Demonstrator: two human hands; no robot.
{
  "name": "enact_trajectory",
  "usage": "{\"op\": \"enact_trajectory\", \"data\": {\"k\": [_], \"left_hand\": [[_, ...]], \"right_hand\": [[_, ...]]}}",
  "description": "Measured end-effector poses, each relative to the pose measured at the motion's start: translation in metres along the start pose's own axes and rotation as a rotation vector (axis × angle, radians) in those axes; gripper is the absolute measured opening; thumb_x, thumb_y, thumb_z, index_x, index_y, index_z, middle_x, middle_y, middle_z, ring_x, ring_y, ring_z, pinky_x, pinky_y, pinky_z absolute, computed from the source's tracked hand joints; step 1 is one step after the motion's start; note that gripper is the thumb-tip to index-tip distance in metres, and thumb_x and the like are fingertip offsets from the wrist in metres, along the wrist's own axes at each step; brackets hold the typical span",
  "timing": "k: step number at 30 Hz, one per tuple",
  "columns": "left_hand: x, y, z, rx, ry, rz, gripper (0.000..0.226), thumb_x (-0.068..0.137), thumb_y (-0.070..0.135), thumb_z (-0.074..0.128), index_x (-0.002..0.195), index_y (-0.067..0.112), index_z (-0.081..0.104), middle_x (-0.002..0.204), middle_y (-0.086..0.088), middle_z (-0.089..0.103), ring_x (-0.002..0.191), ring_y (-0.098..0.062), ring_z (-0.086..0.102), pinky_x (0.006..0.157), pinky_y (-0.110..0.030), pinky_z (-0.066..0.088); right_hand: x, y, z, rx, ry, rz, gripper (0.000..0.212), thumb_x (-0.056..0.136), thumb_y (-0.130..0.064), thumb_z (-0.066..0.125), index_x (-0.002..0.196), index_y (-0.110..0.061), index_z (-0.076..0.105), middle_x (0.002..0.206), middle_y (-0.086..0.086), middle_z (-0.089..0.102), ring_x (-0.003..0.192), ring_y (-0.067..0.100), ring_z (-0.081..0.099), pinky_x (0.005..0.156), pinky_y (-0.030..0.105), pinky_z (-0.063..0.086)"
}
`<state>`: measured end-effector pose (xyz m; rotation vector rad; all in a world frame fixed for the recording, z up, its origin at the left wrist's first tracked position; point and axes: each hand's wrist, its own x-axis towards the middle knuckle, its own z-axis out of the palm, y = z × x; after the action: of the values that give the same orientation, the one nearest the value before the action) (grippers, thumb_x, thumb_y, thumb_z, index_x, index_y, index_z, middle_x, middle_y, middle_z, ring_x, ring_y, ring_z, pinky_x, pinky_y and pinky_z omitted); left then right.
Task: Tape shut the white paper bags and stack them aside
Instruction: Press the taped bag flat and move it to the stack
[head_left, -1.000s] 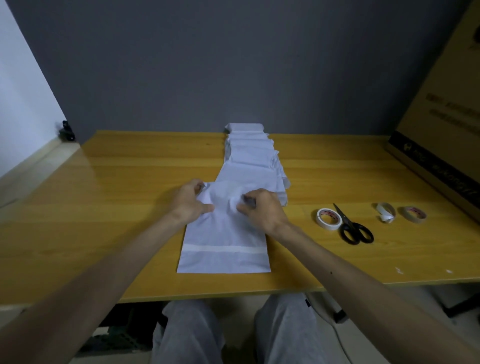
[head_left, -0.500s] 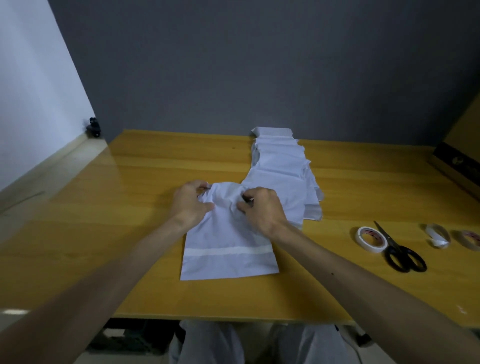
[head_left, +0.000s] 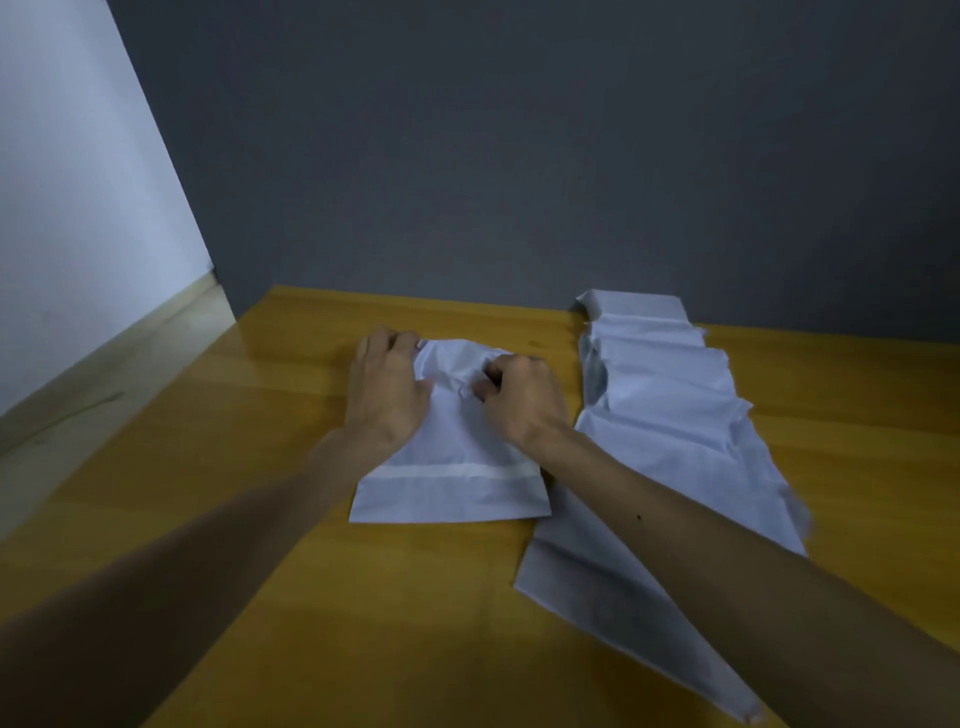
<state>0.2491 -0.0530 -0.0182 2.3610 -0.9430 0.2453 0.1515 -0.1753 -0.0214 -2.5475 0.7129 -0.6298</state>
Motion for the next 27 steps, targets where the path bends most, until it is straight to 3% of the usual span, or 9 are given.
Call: {"op": "enact_trajectory", "data": {"k": [7,10,12,19,22,25,27], "left_hand": [[0.058,-0.02,0.015,0.041,0.043,0.035,0.046,0.087,0.009,0.067,0.13,0.007,0.05,0.131,-0.011,0.043,0.122,-0.028,0.042,0.104,-0.036,0.036],[0.074,-0.023,0.028,0.061,-0.044,0.104,0.045,0.093,0.014,0.059,0.136,0.006,0.048,0.139,-0.008,0.042,0.131,-0.024,0.036,0.109,-0.031,0.032],[0.083,-0.023,0.034,0.068,-0.108,0.099,0.05,0.097,0.017,0.053,0.143,0.006,0.039,0.148,-0.008,0.036,0.137,-0.024,0.03,0.11,-0.03,0.025],[0.098,-0.019,0.032,0.052,-0.304,0.065,0.059,0.101,0.026,0.045,0.151,0.009,0.02,0.16,-0.007,0.017,0.147,-0.021,0.013,0.117,-0.031,0.016],[0.083,-0.013,0.022,0.051,-0.347,0.06,0.06,0.103,0.031,0.039,0.152,0.009,0.013,0.162,-0.003,0.007,0.148,-0.017,0.006,0.118,-0.029,0.011],[0.056,0.002,0.009,0.032,-0.373,0.103,0.059,0.102,0.029,0.042,0.153,0.01,0.017,0.161,-0.002,0.011,0.148,-0.015,0.01,0.116,-0.027,0.012],[0.035,0.016,0.0,-0.01,-0.364,0.115,0.059,0.101,0.027,0.047,0.152,0.011,0.022,0.159,-0.003,0.021,0.145,-0.018,0.019,0.114,-0.027,0.018]], "right_hand": [[0.08,0.007,0.03,0.006,-0.021,0.027,0.035,0.09,-0.023,0.056,0.057,-0.02,0.046,0.081,0.012,0.067,0.08,0.029,0.062,0.06,0.03,0.041],[0.101,0.011,0.04,-0.016,-0.006,0.031,0.023,0.092,-0.022,0.055,0.07,-0.016,0.059,0.086,0.012,0.068,0.083,0.029,0.061,0.062,0.03,0.042],[0.112,0.012,0.044,-0.049,0.016,0.03,0.02,0.092,-0.022,0.055,0.08,-0.013,0.068,0.091,0.013,0.069,0.09,0.03,0.06,0.071,0.032,0.045],[0.12,0.011,0.036,-0.139,-0.044,0.072,0.021,0.095,-0.018,0.046,0.102,-0.012,0.064,0.11,0.014,0.064,0.115,0.03,0.046,0.093,0.036,0.037],[0.098,0.006,0.024,-0.206,-0.101,0.053,0.018,0.091,-0.02,0.043,0.102,-0.016,0.057,0.116,0.01,0.059,0.119,0.029,0.042,0.095,0.04,0.03],[0.062,0.007,0.0,-0.234,-0.09,0.047,0.031,0.091,-0.025,0.047,0.119,-0.014,0.053,0.126,0.009,0.054,0.121,0.03,0.041,0.097,0.041,0.027],[0.035,0.011,-0.022,-0.259,-0.108,0.057,0.024,0.088,-0.02,0.05,0.109,-0.012,0.058,0.123,0.012,0.055,0.119,0.032,0.043,0.099,0.041,0.026]]}}
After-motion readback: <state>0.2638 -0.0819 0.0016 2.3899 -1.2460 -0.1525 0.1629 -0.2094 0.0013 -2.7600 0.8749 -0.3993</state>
